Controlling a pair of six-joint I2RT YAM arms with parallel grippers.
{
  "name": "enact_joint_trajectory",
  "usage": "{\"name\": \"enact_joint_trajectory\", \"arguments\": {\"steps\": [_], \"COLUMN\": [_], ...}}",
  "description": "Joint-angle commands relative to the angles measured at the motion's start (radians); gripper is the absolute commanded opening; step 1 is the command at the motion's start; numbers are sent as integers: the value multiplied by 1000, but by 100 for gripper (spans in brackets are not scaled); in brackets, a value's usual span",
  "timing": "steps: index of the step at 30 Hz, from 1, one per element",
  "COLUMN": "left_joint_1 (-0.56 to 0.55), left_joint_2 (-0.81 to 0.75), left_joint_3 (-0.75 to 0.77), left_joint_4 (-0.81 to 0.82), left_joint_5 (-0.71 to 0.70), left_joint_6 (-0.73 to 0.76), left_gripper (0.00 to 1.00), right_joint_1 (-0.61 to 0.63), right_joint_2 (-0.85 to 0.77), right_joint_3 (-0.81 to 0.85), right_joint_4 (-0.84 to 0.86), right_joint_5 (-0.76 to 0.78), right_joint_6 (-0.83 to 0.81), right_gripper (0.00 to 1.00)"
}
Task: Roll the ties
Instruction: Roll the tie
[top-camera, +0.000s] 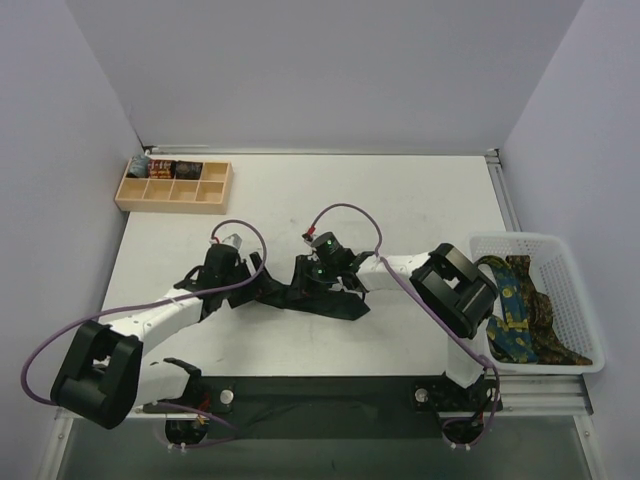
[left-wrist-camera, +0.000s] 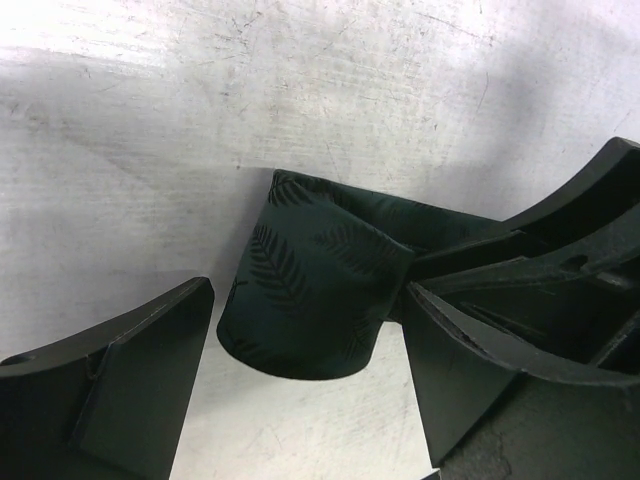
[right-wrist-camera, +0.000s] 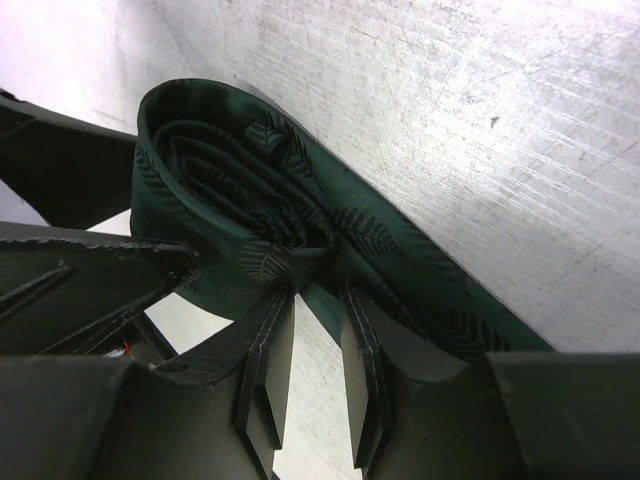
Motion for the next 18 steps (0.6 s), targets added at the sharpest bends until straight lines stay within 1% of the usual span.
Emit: {"name": "enact_joint_trajectory", "arguments": {"steps": [1,2,8,13,14,17,18], "left_joint_1": [-14,-17,-52,-74,-77,-86,-90], "left_joint_2": [33,53,83,56,41,11,3], "left_joint_3": [-12,-13,-21,-27,-32,-50,-55], "left_joint_4": [96,126,148,154,159,176,180], "left_joint_5": [20,22,4,-30,-33,-41,-48], "left_joint_6": [29,29,23,22,22,23,23], "left_gripper": [87,87,84,75,70,69,67], "right_joint_1": [-13,-13,-16,-21,-24,-25,-24], "right_joint_2": [17,20,29,22,20,13,11], "right_joint_3": [-7,-5,-2,-11,-13,-17,-19], "right_joint_4": [-7,-6,-4,7,8,17,17], "right_joint_5": [-7,-7,-13,-15,-15,-16,-18], "right_joint_6": [-23,-23,-29,-31,-31,-35,-35], "right_gripper": [26,26,26,26,26,26,26]}}
